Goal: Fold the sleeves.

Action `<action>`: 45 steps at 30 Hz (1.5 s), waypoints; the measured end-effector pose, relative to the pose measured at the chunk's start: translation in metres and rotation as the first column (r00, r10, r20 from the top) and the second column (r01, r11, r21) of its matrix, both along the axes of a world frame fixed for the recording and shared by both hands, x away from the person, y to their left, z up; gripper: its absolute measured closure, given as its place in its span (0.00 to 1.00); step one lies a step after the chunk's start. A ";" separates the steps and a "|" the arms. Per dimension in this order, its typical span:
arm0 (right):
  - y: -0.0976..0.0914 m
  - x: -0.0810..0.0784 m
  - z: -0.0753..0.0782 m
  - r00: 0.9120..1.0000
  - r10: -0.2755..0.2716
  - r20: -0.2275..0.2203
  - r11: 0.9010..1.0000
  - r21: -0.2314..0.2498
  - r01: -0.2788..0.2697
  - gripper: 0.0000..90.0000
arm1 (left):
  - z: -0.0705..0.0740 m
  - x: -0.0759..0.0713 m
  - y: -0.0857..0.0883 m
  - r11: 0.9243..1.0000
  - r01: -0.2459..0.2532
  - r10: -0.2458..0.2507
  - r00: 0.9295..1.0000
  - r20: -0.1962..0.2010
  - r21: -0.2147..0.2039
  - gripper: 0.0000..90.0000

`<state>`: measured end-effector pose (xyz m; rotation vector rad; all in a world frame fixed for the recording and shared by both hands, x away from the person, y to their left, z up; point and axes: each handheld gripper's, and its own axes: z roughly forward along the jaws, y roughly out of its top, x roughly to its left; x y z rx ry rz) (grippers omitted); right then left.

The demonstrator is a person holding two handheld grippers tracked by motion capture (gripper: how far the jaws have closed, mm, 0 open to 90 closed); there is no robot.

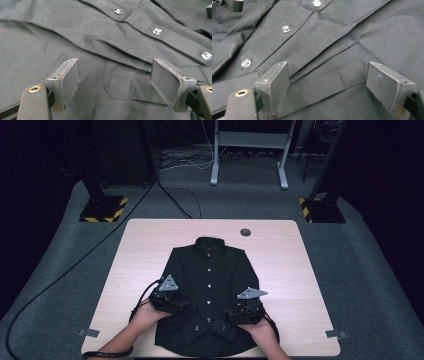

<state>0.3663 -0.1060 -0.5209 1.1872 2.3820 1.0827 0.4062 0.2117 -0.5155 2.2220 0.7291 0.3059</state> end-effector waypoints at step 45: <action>0.006 -0.016 -0.005 1.000 0.010 0.008 0.995 -0.095 -0.009 0.16 | -0.014 -0.011 -0.005 1.000 -0.021 0.021 1.000 0.008 -0.004 0.24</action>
